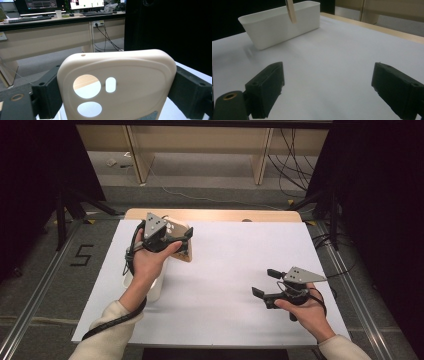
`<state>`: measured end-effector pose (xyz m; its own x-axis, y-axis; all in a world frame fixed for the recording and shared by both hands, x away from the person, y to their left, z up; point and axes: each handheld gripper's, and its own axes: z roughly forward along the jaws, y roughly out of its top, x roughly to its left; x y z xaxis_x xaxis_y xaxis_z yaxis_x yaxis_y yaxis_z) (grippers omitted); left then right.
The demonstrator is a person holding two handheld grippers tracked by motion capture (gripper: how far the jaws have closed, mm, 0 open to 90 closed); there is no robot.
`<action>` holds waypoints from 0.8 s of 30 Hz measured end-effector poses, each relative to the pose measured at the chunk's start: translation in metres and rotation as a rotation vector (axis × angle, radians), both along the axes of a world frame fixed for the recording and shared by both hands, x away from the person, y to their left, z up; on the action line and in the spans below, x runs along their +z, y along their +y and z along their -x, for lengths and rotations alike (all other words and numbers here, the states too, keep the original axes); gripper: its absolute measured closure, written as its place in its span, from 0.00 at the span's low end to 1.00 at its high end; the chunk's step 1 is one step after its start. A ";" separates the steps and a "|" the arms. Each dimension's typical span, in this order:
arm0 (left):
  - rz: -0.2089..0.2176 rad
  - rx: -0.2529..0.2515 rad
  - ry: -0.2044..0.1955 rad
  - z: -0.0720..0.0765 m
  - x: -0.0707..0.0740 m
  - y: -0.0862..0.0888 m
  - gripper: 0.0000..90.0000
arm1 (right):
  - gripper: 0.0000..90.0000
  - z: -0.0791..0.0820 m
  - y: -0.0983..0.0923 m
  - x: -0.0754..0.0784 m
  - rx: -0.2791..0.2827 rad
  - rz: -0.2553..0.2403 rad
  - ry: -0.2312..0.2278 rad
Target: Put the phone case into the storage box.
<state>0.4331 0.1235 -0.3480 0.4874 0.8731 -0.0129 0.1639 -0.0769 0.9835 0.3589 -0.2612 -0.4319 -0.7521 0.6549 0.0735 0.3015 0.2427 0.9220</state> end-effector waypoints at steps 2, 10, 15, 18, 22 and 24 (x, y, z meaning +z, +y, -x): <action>0.002 0.002 0.000 0.000 0.000 0.001 0.12 | 0.14 0.000 0.000 0.000 0.001 0.000 0.000; 0.005 0.011 -0.007 0.000 0.003 0.003 0.12 | 0.14 0.000 0.000 0.000 0.001 0.003 0.002; 0.008 0.013 -0.016 0.001 0.007 0.005 0.12 | 0.14 0.000 0.000 0.000 0.004 0.006 0.002; 0.011 0.016 -0.018 0.001 0.008 0.006 0.12 | 0.14 0.000 0.001 -0.001 0.007 0.005 0.004; 0.013 0.020 -0.018 0.000 0.008 0.008 0.12 | 0.14 0.000 0.001 -0.001 0.005 0.005 0.005; 0.014 0.021 -0.019 0.001 0.008 0.008 0.12 | 0.14 0.000 0.001 -0.001 0.005 0.005 0.005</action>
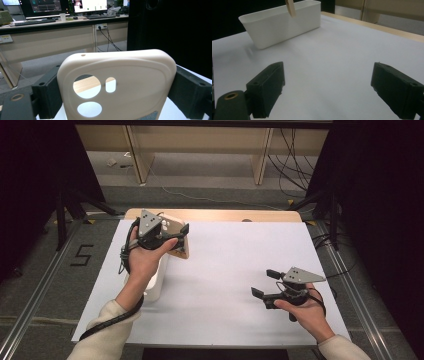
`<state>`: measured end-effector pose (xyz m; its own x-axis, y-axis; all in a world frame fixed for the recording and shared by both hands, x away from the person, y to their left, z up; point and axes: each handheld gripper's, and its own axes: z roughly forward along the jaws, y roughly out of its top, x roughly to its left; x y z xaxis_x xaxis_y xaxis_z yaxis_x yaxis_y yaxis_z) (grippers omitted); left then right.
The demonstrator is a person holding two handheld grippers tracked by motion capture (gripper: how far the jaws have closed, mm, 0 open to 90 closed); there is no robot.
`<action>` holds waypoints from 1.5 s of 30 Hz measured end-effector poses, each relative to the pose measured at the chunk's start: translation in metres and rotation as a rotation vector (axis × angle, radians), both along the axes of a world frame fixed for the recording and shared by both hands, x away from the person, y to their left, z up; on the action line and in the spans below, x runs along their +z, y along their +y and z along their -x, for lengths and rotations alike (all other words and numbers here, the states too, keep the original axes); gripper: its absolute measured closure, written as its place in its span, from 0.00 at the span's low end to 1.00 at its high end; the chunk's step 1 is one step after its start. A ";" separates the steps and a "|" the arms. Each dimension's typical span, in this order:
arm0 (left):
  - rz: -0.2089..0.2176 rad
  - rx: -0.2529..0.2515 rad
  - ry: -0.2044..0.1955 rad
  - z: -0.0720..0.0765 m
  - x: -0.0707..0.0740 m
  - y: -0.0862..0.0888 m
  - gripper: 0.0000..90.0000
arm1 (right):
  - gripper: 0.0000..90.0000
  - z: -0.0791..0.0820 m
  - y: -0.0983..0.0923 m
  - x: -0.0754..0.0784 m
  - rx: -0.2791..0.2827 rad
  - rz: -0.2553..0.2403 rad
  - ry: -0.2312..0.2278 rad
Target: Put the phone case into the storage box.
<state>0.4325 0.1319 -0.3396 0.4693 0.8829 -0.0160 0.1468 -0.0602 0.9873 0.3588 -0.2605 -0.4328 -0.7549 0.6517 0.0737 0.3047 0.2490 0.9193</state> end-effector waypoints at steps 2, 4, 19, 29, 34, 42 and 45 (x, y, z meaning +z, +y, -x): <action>-0.001 0.001 -0.004 0.000 0.001 0.001 0.12 | 0.14 0.000 0.000 0.000 0.001 -0.001 -0.001; -0.002 0.004 -0.006 0.000 0.002 0.002 0.12 | 0.14 0.000 0.000 0.000 0.002 -0.001 -0.001; 0.005 0.024 -0.013 0.000 0.005 0.009 0.12 | 0.15 0.000 0.000 -0.001 0.001 -0.001 0.001; 0.001 0.036 -0.016 0.000 0.006 0.011 0.12 | 0.15 0.000 0.001 -0.001 0.002 0.002 0.005; 0.006 0.042 -0.017 0.000 0.006 0.013 0.12 | 0.15 0.001 0.001 -0.001 0.003 0.001 0.005; 0.010 0.055 -0.019 -0.001 0.007 0.018 0.12 | 0.15 0.001 0.001 -0.001 0.004 -0.001 0.002; 0.009 0.059 -0.017 -0.002 0.007 0.019 0.12 | 0.15 0.001 0.001 -0.001 0.004 -0.002 0.001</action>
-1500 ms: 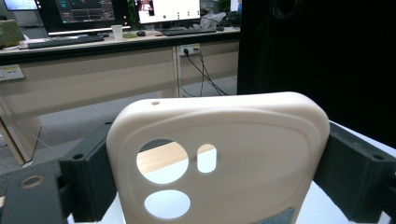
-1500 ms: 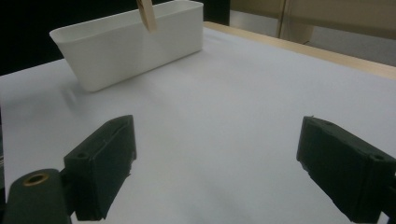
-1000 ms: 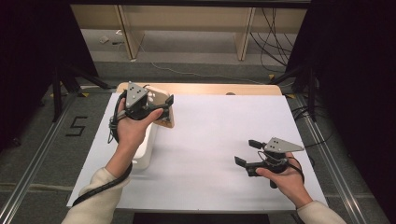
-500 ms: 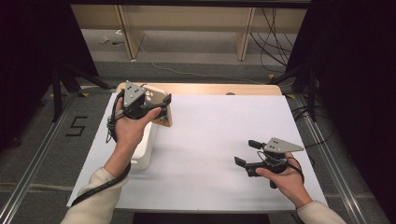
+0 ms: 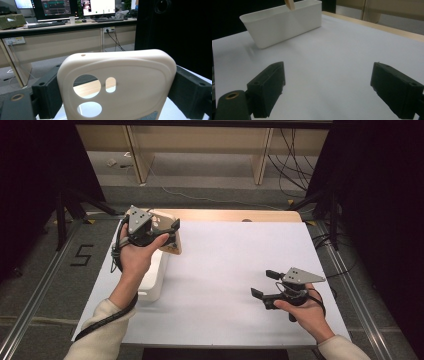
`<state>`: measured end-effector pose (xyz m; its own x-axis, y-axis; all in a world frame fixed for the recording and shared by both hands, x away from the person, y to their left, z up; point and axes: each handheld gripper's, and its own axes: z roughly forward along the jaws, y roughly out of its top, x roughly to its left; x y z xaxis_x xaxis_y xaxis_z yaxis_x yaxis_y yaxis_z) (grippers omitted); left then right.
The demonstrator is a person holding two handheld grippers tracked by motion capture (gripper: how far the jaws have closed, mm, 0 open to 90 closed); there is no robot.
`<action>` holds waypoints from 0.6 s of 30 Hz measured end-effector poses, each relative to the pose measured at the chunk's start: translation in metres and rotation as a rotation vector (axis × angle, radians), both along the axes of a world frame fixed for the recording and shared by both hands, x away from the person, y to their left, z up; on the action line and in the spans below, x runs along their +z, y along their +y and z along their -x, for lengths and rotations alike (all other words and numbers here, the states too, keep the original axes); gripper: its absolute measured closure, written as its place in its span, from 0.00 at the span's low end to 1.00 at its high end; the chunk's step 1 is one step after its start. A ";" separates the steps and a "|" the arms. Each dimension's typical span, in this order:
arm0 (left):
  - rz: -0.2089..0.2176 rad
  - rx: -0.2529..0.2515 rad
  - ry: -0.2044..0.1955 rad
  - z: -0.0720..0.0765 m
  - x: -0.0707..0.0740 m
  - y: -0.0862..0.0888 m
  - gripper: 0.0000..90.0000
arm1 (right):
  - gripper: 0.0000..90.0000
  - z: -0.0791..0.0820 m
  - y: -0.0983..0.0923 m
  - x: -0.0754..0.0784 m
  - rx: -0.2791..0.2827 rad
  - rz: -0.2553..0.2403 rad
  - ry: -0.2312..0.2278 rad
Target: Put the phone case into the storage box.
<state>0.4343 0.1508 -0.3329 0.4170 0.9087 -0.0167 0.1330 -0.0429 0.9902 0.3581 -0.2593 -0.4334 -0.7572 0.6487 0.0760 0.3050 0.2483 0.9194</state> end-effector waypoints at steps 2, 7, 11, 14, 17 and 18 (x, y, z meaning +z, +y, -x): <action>-0.001 0.002 0.000 0.000 0.000 0.001 0.12 | 0.15 0.000 0.000 0.000 0.001 -0.001 0.000; -0.001 0.006 -0.001 0.000 0.001 0.002 0.12 | 0.15 0.000 0.000 0.000 0.001 -0.001 0.000; -0.002 0.011 0.000 -0.001 0.000 0.004 0.12 | 0.15 0.000 0.000 0.000 0.003 -0.001 0.001; -0.001 0.015 -0.001 -0.001 0.000 0.005 0.12 | 0.15 0.000 0.000 0.000 0.003 -0.001 0.002; 0.001 0.021 -0.001 -0.002 0.001 0.007 0.12 | 0.15 0.000 0.000 0.000 0.002 0.001 0.003; 0.001 0.022 -0.002 -0.002 0.001 0.007 0.12 | 0.15 0.000 0.000 0.000 0.002 0.001 0.003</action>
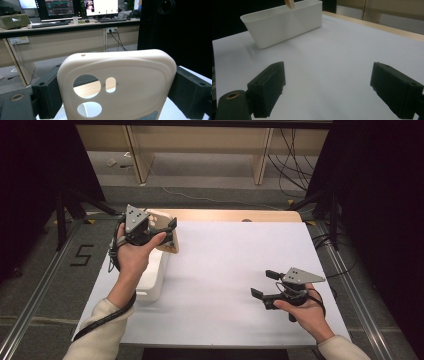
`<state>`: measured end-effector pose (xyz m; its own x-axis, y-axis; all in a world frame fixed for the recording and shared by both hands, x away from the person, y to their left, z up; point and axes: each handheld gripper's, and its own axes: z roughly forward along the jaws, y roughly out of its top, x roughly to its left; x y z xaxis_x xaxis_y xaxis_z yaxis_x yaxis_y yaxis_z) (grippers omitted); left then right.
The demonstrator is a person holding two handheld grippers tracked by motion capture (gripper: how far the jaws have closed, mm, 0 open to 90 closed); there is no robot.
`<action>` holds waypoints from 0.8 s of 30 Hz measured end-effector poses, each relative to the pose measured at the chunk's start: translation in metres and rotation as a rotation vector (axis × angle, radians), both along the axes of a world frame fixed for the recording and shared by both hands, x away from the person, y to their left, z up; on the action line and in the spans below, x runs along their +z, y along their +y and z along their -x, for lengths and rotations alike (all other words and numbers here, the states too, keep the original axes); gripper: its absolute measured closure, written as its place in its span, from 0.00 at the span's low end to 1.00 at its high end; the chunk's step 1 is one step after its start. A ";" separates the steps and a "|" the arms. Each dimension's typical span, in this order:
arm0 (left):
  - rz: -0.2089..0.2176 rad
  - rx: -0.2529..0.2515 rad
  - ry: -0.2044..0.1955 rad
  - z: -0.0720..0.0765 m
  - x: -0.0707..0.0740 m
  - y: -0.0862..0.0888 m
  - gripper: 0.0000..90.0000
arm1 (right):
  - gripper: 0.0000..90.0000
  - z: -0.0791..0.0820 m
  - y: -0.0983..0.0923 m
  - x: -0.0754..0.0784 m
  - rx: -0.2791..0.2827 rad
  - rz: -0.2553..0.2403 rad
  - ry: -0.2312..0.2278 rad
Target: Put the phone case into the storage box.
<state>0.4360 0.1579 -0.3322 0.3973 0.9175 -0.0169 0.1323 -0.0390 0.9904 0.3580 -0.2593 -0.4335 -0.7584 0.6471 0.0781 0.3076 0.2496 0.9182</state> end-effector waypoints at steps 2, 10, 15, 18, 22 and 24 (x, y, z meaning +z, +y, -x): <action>0.001 0.002 0.000 0.000 0.000 0.001 0.12 | 0.15 0.000 0.000 0.000 0.001 0.000 0.000; 0.002 0.009 0.001 -0.001 0.000 0.003 0.12 | 0.15 0.000 0.000 0.000 0.003 0.000 0.002; 0.003 0.016 0.002 -0.001 0.000 0.005 0.12 | 0.16 0.000 0.000 0.000 0.005 -0.001 -0.001; 0.002 0.019 0.003 -0.002 0.000 0.006 0.12 | 0.16 0.000 0.000 0.000 0.004 -0.002 0.001; 0.005 0.024 0.001 -0.002 0.000 0.007 0.12 | 0.16 0.000 0.000 0.000 0.005 -0.002 0.002; 0.004 0.026 0.001 -0.002 0.001 0.008 0.12 | 0.16 0.000 0.000 0.000 0.005 -0.002 0.002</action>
<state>0.4379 0.1664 -0.3316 0.3734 0.9274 -0.0215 0.1346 -0.0312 0.9904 0.3580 -0.2590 -0.4338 -0.7613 0.6433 0.0814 0.3085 0.2489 0.9181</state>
